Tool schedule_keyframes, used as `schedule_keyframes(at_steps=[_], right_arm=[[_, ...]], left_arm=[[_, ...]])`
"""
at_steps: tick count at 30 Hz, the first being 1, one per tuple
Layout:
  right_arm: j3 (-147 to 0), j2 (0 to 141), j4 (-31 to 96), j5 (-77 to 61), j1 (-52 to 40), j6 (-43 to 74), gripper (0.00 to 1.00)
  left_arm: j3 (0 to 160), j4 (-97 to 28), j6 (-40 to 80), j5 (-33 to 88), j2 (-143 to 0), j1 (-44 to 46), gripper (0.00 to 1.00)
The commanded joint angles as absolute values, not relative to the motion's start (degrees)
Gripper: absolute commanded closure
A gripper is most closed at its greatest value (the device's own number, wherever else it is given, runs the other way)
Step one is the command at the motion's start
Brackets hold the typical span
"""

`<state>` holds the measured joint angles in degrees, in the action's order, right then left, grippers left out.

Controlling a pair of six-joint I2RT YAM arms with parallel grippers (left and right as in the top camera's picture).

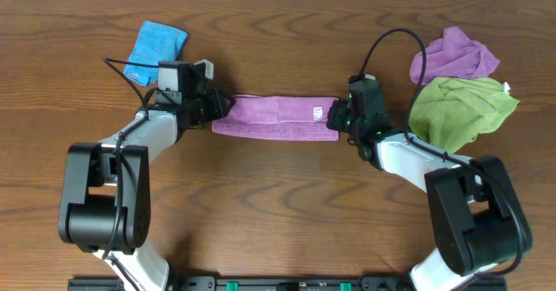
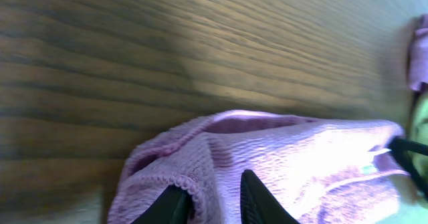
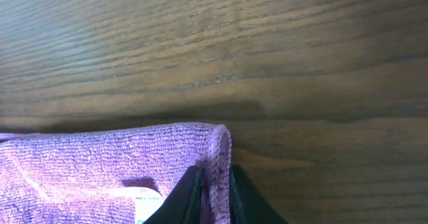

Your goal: Fold the cloth

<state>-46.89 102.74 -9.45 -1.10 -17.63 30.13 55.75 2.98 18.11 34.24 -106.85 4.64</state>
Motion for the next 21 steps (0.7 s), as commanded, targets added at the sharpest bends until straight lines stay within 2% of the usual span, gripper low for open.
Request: schedule_keyframes(at_steps=[1, 10, 21], right_arm=[[-47.92, 103.07, -9.26, -2.44, -16.97, 29.8, 0.85], [-47.92, 102.98, -7.42, -3.44, -17.43, 30.15, 0.87], [-47.92, 102.98, -6.61, -3.46, -17.72, 30.15, 0.89]], left_arm=[[56.42, 3.44, 19.99, 38.68, -107.44, 4.47, 0.76], [59.11, 3.68, 24.6, 43.86, -107.33, 4.4, 0.8], [65.73, 0.27, 26.44, 45.08, -107.02, 4.4, 0.79]])
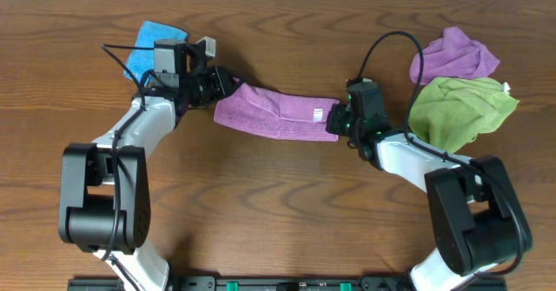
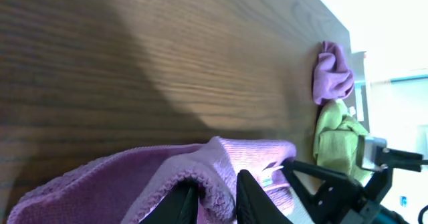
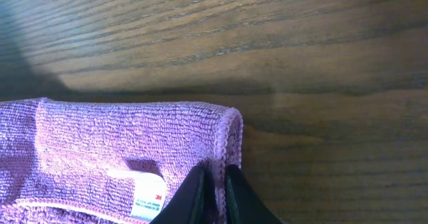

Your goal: Fold the cloth

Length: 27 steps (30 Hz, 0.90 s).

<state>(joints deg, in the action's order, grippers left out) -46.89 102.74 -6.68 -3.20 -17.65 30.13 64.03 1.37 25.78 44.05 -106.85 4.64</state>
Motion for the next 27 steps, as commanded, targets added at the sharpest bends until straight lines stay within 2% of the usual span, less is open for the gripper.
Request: schedule_keyframes(at_steps=[1, 8, 16, 22, 27], right_arm=[[-47.92, 102.98, -6.61, -3.46, -17.72, 30.15, 0.89], [-47.92, 102.98, -6.59, -3.46, -17.72, 30.13, 0.89], [-47.92, 102.98, -5.58, -3.44, -17.72, 30.13, 0.9], [-47.92, 102.98, -4.86, -3.44, -17.72, 30.13, 0.91], [-47.92, 102.98, -4.86, -3.46, -17.72, 30.15, 0.91]], left_arm=[[65.93, -0.47, 26.39, 45.06, -107.02, 4.4, 0.79], [66.17, -5.02, 26.41, 45.23, -107.02, 2.87, 0.79], [66.19, -6.17, 26.92, 53.74, -107.02, -3.01, 0.84], [66.17, -6.68, 26.85, 55.11, -107.02, -4.99, 0.84], [66.17, -10.04, 24.36, 54.04, -107.02, -4.8, 0.71]])
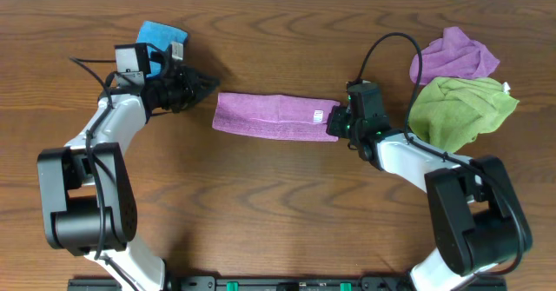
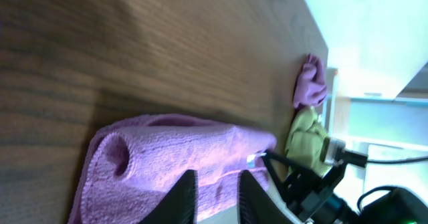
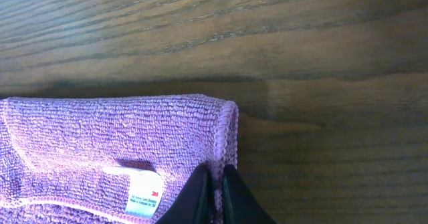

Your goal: Fold the cloth

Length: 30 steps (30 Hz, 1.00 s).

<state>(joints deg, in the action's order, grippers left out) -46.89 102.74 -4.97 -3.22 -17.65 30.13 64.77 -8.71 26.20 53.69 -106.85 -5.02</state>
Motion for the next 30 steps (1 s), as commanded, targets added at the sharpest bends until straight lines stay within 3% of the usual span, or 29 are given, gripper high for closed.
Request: schedule_keyframes(at_steps=[1, 5, 15, 22, 30], right_arm=[[-47.92, 102.98, -4.86, -3.46, -17.72, 30.15, 0.91], [-47.92, 102.98, -4.86, -3.46, -17.72, 30.15, 0.91], [-47.92, 102.98, -4.89, -3.46, -17.72, 30.15, 0.91], [-47.92, 102.98, -4.89, -3.46, -18.41, 30.15, 0.92], [-47.92, 102.98, -4.89, -3.44, -18.83, 30.15, 0.92]], left_arm=[[66.17, -11.57, 23.73, 52.97, -107.02, -4.73, 0.68], [66.13, -16.14, 19.62, 47.46, -107.04, -4.34, 0.65], [66.02, -14.87, 13.63, 41.28, -107.66, -2.24, 0.46], [65.95, -11.66, 13.3, 40.29, -109.12, -1.54, 0.12], [65.95, -8.93, 14.41, 46.17, -112.97, -1.43, 0.11]])
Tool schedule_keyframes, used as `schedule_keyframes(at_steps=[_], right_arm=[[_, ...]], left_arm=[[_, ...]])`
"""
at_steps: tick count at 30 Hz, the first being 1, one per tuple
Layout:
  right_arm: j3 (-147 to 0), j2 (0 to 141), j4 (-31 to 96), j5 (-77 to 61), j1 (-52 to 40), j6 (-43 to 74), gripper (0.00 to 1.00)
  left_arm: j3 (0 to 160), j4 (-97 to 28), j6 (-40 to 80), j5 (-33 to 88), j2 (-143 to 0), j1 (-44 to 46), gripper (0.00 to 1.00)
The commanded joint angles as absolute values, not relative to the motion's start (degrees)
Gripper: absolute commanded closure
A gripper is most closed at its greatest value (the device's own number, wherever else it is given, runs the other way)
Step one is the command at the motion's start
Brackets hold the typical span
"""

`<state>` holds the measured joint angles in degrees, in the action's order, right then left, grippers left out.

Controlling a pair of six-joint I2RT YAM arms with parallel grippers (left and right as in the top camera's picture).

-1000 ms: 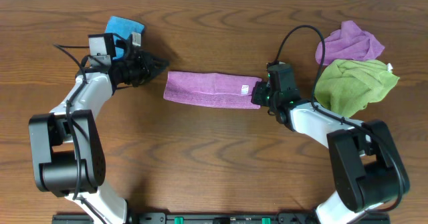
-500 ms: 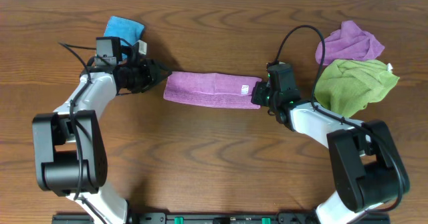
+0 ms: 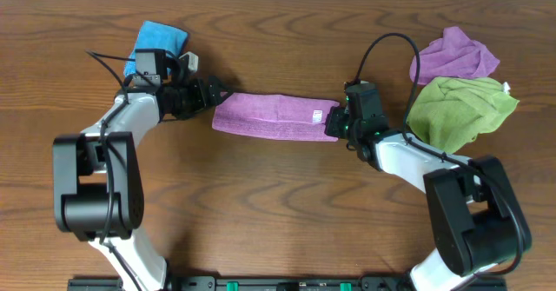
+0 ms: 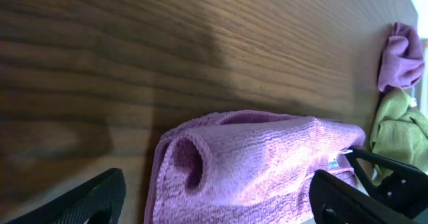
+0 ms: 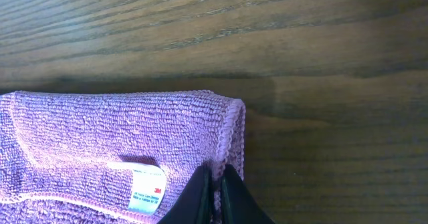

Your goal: Fold the cloth

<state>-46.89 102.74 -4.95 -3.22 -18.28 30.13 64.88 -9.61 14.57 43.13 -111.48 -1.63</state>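
Observation:
The purple cloth (image 3: 274, 115) lies on the table as a long folded strip with a white label near its right end. My left gripper (image 3: 208, 95) is at the strip's left end and is open. In the left wrist view its fingers (image 4: 100, 197) are spread wide, and the cloth's looped left end (image 4: 267, 150) lies just ahead between them (image 4: 217, 178). My right gripper (image 3: 334, 124) is shut on the cloth's right hem. The right wrist view shows its tips (image 5: 215, 174) pinching the edge of the cloth (image 5: 100, 137) beside the label.
A folded blue cloth (image 3: 156, 43) lies behind the left arm. A crumpled purple cloth (image 3: 456, 55) and a green cloth (image 3: 460, 109) sit at the right, beyond the right arm. The right arm's cable arcs above the table between them.
My left gripper stood a little left of the cloth with its fingers close together. Now it is at the cloth's left end with its fingers wide open. The right gripper keeps its hold.
Both grippers were shut on the ends of the flat strip. Then the left one held its end raised and pulled back. Later it had let go and stood left of the cloth, which lay flat. Now it is open at the left end, and the right still grips.

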Motion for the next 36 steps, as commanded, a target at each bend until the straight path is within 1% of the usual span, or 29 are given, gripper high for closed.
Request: schedule_keyframes(at_steps=[1, 6, 16, 36], right_arm=[[-47.92, 102.98, -4.86, -3.44, -18.83, 30.15, 0.92], [-47.92, 102.98, -4.27, -3.44, -18.83, 30.15, 0.92], [-47.92, 102.98, -3.64, -3.42, -18.83, 30.13, 0.92], [-47.92, 102.98, -3.64, -3.22, -18.83, 30.13, 0.92]], left_arm=[[65.95, -8.58, 14.68, 46.17, -113.21, -1.43, 0.11], [65.95, -7.42, 15.4, 46.19, -113.14, -1.52, 0.11], [65.98, -3.81, 18.74, 51.13, -113.14, -1.56, 0.12], [65.95, -4.91, 20.16, 55.88, -113.14, 0.56, 0.12]])
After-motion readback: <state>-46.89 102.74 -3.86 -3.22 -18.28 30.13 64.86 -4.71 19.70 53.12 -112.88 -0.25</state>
